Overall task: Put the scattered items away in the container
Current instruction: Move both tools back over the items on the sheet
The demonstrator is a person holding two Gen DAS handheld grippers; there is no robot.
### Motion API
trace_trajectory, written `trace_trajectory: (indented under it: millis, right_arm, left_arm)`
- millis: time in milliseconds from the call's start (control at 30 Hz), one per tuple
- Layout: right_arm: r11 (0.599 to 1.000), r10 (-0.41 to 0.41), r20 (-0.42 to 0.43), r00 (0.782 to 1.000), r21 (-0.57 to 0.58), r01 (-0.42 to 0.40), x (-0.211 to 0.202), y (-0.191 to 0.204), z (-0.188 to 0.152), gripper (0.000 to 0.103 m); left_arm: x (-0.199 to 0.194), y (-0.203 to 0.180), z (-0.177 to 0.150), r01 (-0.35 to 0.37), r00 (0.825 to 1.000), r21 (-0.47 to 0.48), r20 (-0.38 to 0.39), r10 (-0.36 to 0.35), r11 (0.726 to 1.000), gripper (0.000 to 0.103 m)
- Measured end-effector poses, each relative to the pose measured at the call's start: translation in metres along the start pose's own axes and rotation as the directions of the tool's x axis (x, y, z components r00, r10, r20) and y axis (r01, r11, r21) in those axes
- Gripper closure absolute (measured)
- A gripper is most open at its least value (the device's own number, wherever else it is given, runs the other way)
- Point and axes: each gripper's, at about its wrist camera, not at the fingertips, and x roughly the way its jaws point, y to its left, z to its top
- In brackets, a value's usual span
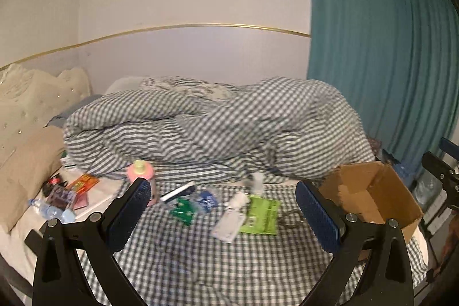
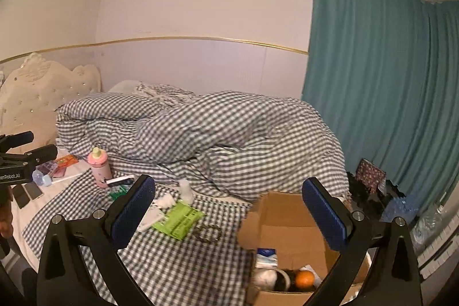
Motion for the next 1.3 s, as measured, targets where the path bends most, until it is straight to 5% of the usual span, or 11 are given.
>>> trace_trajectory:
  millis: [633, 1300]
  right_arm:
    - [0.993, 0.086, -0.046, 0.995, -0.073, -0.089, 0.056, 0.072, -0.008, 0.000]
    - [0.997, 0.070, -0.283, 0.957, -0.007, -0.075, 0.199, 0.064, -0.069, 0.000]
  left_arm:
    - [0.020, 0.081, -0.018, -0.103, 0.994, -0.072, -0.043, 0.100, 0.992, 0.000]
    - [0.173, 0.095, -0.074, -0.079, 0.967, -0.059, -0.247, 0.062, 0.995, 0.000]
